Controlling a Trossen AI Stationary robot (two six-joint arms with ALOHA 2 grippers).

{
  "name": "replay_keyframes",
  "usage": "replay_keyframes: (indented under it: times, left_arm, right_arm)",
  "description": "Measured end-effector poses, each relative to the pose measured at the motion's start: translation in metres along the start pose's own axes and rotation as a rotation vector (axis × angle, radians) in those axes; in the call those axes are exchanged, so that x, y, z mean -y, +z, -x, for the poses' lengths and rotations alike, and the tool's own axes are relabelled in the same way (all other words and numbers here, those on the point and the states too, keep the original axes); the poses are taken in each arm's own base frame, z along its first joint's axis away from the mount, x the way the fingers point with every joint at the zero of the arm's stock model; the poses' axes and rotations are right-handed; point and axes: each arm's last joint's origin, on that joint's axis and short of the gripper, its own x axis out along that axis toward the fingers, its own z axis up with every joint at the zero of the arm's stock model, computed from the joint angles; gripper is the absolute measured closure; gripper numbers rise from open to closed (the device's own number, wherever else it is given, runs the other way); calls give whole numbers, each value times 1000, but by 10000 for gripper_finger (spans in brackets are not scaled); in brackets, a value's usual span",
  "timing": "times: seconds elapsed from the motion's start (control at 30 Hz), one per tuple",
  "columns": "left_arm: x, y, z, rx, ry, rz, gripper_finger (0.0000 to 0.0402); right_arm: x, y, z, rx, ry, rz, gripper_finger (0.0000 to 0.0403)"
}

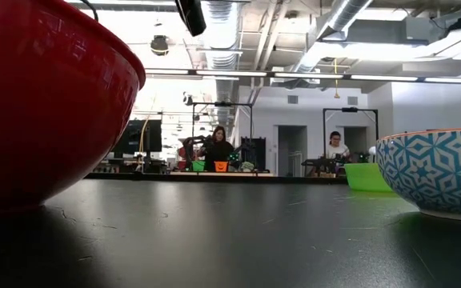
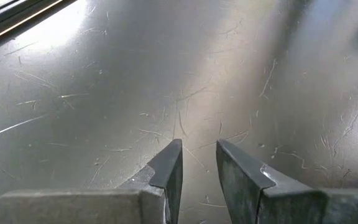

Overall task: Nest bowls inside each other
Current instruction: Stack the blue bowl on top of the green bowl

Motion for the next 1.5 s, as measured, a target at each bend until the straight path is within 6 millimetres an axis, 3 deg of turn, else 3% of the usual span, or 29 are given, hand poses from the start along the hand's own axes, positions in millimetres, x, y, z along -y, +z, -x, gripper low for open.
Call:
replay_keyframes:
  times: [0.1, 0.27, 0.33, 0.5, 0.57, 0.7, 0.97, 1.5]
  left_arm:
    - [0, 0, 0, 0, 0, 0, 315]
    - [0, 0, 0, -1, 1, 0, 315]
    - [0, 0, 0, 1, -1, 0, 315]
    - [0, 0, 0, -4, 1, -1, 315]
    - [0, 0, 0, -7, 1, -2, 315]
    - [0, 0, -1, -8, 1, -2, 315]
    - [0, 0, -1, -8, 1, -2, 315]
    - [0, 0, -1, -8, 2, -2, 315]
  right_arm:
    - [4, -2, -4, -4, -15, 3, 387]
    - [4, -18, -47, -46, 27, 29, 387]
    - [1, -21, -57, -94, -40, 97, 387]
    - [-17, 11, -53, -111, -115, 151, 387]
    - [-16, 15, -57, -126, -136, 149, 387]
    - [-3, -2, -69, -202, -162, 119, 387]
    - [6, -9, -76, -223, -215, 95, 387]
    - [2, -11, -73, -236, -210, 94, 339]
